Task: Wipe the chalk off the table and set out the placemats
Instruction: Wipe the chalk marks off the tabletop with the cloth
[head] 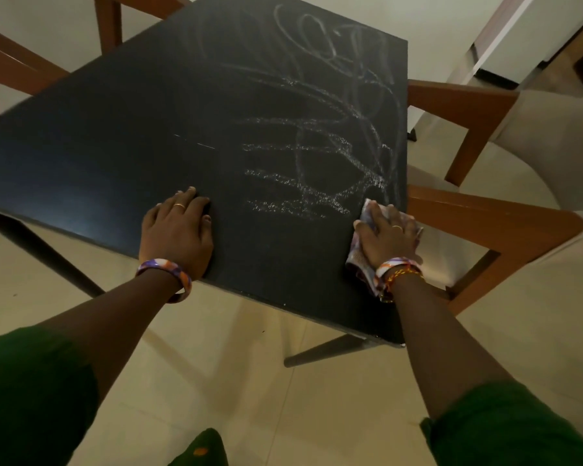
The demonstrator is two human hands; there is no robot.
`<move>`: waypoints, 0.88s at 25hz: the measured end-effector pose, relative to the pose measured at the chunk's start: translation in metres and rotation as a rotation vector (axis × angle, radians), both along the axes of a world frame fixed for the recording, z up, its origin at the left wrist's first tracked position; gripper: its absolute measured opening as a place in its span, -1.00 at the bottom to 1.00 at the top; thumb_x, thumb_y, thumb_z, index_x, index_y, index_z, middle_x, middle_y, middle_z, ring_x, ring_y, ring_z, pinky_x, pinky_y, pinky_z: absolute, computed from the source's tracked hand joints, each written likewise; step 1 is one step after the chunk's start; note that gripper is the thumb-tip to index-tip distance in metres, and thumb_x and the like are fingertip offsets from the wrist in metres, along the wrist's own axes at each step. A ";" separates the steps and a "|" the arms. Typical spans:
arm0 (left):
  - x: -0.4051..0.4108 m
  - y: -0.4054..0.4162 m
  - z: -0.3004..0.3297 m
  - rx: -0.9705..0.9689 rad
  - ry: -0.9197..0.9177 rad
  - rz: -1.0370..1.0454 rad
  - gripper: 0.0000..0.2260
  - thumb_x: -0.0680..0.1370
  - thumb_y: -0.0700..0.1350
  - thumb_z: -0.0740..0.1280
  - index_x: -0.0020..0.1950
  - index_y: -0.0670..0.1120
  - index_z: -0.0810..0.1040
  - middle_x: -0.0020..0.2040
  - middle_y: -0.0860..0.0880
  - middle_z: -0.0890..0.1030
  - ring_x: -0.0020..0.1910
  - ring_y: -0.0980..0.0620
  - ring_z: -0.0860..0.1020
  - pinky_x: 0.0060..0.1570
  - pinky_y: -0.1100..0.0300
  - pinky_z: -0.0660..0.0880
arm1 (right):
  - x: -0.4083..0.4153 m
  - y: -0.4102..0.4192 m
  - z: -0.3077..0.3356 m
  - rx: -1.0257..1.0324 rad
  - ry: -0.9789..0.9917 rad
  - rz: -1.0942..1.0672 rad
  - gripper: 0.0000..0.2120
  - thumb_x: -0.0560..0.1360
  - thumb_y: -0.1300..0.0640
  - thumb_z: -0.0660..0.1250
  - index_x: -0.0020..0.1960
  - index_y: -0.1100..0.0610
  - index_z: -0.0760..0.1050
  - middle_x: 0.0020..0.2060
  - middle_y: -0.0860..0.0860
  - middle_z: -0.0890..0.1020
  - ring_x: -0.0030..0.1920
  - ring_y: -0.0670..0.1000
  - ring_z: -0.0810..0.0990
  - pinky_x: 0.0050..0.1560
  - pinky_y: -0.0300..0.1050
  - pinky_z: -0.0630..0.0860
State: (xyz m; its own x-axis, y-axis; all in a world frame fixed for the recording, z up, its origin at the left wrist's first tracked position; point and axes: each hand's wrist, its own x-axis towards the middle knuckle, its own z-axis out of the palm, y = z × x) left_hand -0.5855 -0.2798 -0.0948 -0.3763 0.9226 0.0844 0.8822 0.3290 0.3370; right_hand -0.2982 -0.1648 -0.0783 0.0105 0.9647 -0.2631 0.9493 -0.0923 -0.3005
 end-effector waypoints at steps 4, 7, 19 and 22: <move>0.000 0.000 0.001 -0.014 0.002 -0.006 -0.63 0.62 -0.02 0.06 0.43 -0.01 0.30 0.49 -0.06 0.23 0.47 -0.08 0.17 0.43 -0.04 0.03 | 0.012 -0.075 -0.011 0.200 -0.222 0.347 -0.39 0.48 -0.22 0.14 0.47 -0.03 0.18 0.54 0.10 -0.02 0.51 0.26 -0.09 0.44 0.33 -0.01; 0.001 0.001 0.001 -0.026 -0.001 -0.004 -0.63 0.62 -0.01 0.06 0.43 -0.01 0.29 0.49 -0.06 0.22 0.47 -0.09 0.16 0.43 -0.04 0.02 | 0.018 -0.133 -0.012 0.260 0.006 0.126 -0.35 0.48 -0.23 -0.08 0.49 0.03 0.24 0.51 0.11 0.17 0.51 0.18 0.07 0.42 0.03 -0.17; -0.001 0.000 0.005 -0.039 0.016 -0.018 -0.62 0.62 -0.02 0.08 0.42 -0.04 0.30 0.49 -0.08 0.23 0.46 -0.12 0.17 0.42 -0.06 0.04 | 0.026 -0.063 -0.013 0.162 0.271 0.026 -0.42 0.55 -0.16 0.10 0.52 -0.02 0.14 0.53 0.02 0.10 0.50 0.09 0.12 0.46 0.00 0.11; 0.002 0.000 0.003 -0.036 0.017 -0.012 -0.62 0.61 -0.02 0.07 0.42 -0.04 0.30 0.49 -0.08 0.23 0.46 -0.13 0.18 0.42 -0.06 0.05 | 0.027 -0.134 -0.009 0.206 0.270 0.007 -0.48 0.60 -0.09 0.15 0.52 -0.08 0.11 0.52 -0.02 0.14 0.30 0.10 0.43 0.21 -0.08 0.41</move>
